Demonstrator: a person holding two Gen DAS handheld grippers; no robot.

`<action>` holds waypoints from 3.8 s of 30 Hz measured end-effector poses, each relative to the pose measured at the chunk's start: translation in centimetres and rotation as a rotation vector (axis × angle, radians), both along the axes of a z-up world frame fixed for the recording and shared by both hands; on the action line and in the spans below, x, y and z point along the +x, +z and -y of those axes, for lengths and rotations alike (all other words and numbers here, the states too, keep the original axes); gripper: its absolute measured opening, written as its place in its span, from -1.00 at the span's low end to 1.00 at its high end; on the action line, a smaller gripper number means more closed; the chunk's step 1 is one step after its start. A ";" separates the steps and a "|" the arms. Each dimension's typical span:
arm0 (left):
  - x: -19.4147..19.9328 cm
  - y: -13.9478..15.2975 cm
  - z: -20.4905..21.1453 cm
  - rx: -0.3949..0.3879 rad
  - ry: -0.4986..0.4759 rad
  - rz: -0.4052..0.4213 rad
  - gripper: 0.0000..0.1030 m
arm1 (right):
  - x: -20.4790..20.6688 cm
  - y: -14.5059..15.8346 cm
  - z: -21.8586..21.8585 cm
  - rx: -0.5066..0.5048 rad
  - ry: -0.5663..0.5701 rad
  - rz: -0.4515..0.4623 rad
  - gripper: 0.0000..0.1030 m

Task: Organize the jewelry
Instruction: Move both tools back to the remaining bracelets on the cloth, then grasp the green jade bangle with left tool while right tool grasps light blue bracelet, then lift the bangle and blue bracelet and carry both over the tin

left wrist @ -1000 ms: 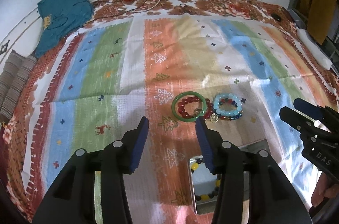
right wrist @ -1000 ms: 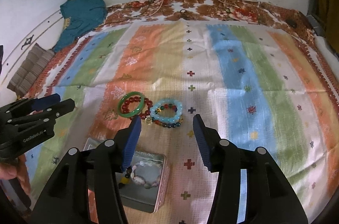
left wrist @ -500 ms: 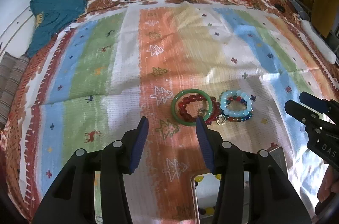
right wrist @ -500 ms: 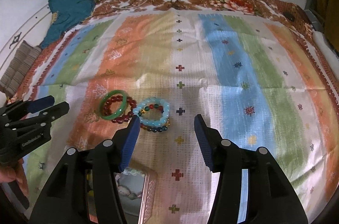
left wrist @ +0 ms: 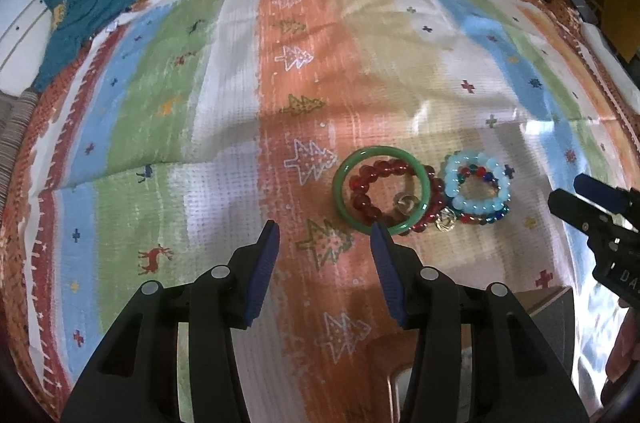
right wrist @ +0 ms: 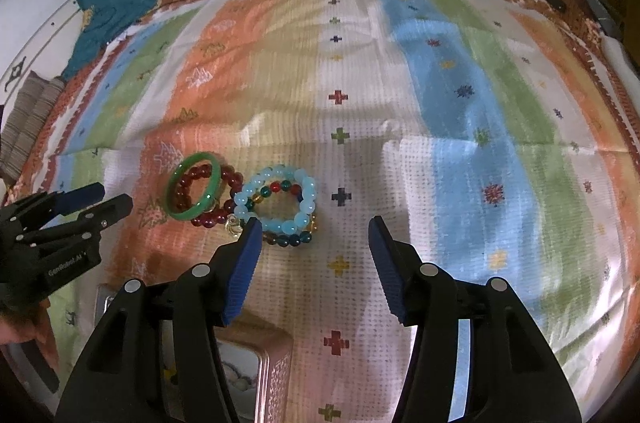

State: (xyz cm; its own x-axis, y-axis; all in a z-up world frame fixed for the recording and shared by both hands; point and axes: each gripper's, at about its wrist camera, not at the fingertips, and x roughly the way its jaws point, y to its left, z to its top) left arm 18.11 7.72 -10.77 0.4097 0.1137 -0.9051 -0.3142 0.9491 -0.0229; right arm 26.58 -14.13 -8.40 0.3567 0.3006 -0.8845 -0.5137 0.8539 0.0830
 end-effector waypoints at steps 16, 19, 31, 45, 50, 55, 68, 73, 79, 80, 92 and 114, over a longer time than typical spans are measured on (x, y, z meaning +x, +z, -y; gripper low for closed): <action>2.2 -3.0 -1.9 -0.056 0.007 -0.056 -0.08 | 2.1 -2.8 -2.1 -0.056 0.027 -0.051 0.07; 2.6 -3.5 -2.0 -0.057 0.005 -0.068 -0.08 | 2.4 -3.2 -2.3 -0.062 0.030 -0.056 0.07; 4.2 -4.7 -2.1 -0.043 -0.022 -0.070 -0.08 | 3.8 -5.0 -2.8 -0.082 0.025 -0.086 -0.15; 4.9 -5.6 -0.7 0.044 -0.043 -0.114 -0.86 | 3.5 -5.0 -3.0 -0.076 0.081 -0.070 -0.73; 4.3 -5.2 -1.1 0.026 -0.031 -0.104 -0.87 | 3.2 -4.7 -3.0 -0.084 0.096 -0.053 -0.76; 3.7 -3.9 -1.3 0.028 -0.011 -0.078 -0.88 | 2.7 -4.0 -2.9 -0.083 0.101 -0.026 -0.76; 1.8 -0.8 -1.0 0.032 0.014 -0.025 -0.87 | 1.4 -1.6 -2.3 -0.033 0.101 0.005 -0.76; 1.3 -0.3 -0.9 0.033 0.010 -0.019 -0.87 | 1.2 -0.9 -2.1 -0.020 0.097 0.014 -0.77; 0.8 0.9 -1.0 0.023 0.020 0.007 -0.87 | 0.7 -0.2 -1.7 -0.014 0.093 0.033 -0.77; 0.7 1.1 -0.9 0.022 0.021 0.012 -0.87 | 0.6 0.0 -1.5 -0.009 0.089 0.038 -0.77; -0.8 3.7 1.4 0.023 -0.002 0.067 -0.87 | -1.6 3.3 -1.1 -0.024 0.094 0.176 -0.77; -4.6 8.0 4.2 0.029 -0.025 0.177 -0.87 | -6.6 7.3 -0.3 0.087 0.153 0.303 -0.76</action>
State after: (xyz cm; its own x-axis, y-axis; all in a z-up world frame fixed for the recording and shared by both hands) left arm 13.48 3.49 -2.73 0.5655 0.1262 -0.8151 -0.2836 0.9577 -0.0484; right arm 20.00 -13.88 -1.10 0.5441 0.4399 -0.7145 -0.6473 0.7618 -0.0239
